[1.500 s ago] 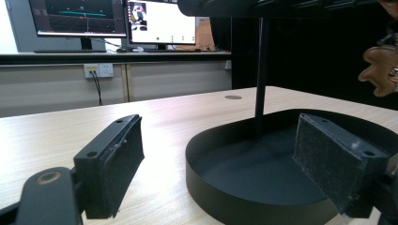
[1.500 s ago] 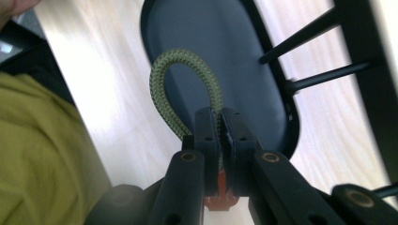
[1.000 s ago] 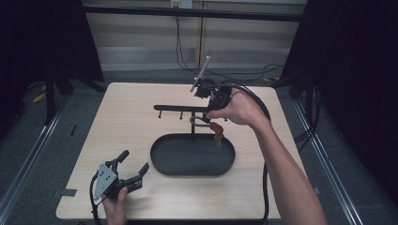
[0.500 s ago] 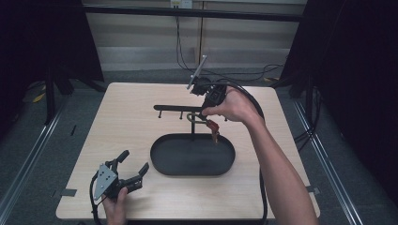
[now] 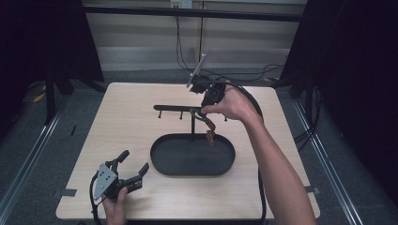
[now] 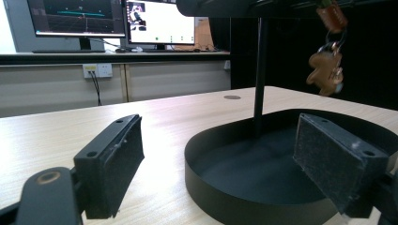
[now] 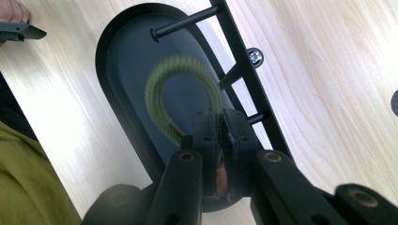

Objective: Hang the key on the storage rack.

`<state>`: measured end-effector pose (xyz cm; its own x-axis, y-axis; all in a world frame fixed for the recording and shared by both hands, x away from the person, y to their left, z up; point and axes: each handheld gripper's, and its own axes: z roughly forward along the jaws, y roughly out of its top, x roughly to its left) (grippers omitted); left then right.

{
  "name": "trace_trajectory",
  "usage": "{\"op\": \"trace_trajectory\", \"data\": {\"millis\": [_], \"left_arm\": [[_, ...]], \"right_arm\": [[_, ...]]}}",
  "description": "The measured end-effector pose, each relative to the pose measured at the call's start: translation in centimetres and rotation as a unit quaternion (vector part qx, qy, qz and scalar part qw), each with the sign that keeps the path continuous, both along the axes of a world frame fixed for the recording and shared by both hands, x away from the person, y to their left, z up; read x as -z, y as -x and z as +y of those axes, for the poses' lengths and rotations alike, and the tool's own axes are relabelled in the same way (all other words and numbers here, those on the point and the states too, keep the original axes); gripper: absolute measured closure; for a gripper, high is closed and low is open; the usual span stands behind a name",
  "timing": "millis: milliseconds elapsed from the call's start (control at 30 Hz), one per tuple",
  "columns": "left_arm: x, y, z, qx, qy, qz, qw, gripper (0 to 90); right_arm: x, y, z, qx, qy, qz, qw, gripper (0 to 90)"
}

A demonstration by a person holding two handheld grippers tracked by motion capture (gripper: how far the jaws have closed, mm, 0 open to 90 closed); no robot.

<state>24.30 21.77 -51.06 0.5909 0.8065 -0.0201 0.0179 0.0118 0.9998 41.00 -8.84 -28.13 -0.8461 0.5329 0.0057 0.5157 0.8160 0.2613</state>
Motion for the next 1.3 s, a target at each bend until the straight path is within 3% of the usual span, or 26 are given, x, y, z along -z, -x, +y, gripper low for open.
{"op": "trace_trajectory", "data": {"millis": [733, 1200, 1300], "left_arm": [[0.0, 0.0, 0.1, 0.001, -0.004, 0.0, 1.0, 15.9], [0.0, 0.0, 0.0, 0.002, -0.001, 0.001, 1.0, 15.9], [0.0, 0.0, 0.0, 0.002, 0.0, 0.001, 1.0, 15.9]], "right_arm": [[0.3, -0.6, -0.9, 0.004, -0.01, 0.004, 0.9999, 80.6], [0.2, -0.7, -1.1, -0.001, -0.009, 0.021, 0.9997, 79.7], [0.1, -0.4, -1.5, -0.005, -0.023, 0.034, 0.9991, 76.2]]}}
